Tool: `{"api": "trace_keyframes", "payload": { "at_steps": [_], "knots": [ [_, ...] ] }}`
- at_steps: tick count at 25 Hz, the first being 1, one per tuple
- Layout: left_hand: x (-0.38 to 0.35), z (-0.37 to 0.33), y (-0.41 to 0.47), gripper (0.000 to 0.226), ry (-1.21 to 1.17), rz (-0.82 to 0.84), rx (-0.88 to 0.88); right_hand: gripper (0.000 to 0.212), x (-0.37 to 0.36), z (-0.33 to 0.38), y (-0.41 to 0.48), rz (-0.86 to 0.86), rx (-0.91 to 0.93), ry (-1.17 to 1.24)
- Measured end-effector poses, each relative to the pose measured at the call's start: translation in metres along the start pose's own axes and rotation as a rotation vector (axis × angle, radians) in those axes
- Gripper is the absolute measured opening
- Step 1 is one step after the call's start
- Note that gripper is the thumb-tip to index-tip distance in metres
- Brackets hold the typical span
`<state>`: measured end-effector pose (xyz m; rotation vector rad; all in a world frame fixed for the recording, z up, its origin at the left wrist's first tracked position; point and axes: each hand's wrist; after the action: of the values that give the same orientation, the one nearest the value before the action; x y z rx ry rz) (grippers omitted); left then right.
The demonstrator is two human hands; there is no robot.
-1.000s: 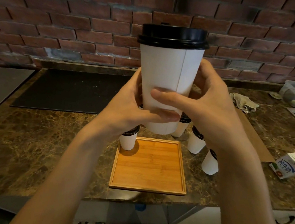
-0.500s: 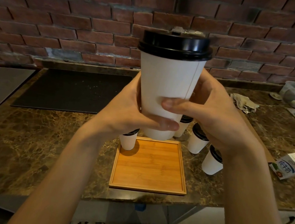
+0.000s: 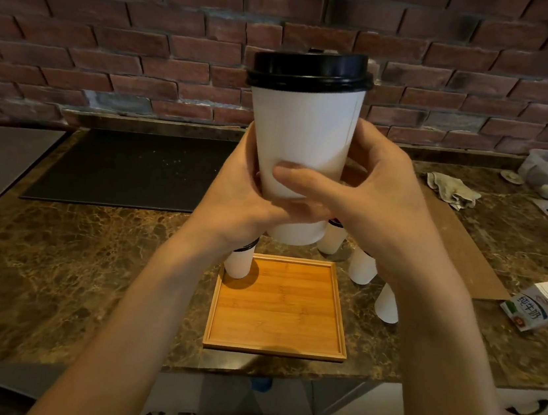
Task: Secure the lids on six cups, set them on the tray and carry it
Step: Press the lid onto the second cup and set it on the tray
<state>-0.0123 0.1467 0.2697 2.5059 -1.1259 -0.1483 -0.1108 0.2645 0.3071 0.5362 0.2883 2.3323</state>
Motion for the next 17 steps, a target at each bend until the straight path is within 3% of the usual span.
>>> {"api": "trace_keyframes", "payload": {
  "at_steps": [8, 17],
  "knots": [
    [-0.009, 0.009, 0.000, 0.081, 0.010, -0.064, -0.024, 0.084, -0.021, -0.003, -0.010, -0.220, 0.015, -0.273],
    [0.005, 0.002, 0.004, 0.092, 0.060, 0.024, -0.018, 0.085, -0.003, 0.000, 0.000, -0.132, 0.010, -0.109]
  ]
}}
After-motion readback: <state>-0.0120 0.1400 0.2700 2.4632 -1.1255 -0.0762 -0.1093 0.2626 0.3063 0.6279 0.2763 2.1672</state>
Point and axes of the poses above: each hand's wrist, its own y-axis towards the middle knuckle, its own x-axis out of the back of the hand, z = x × y, and after that the axes turned 6 degrees about -z, right-handed
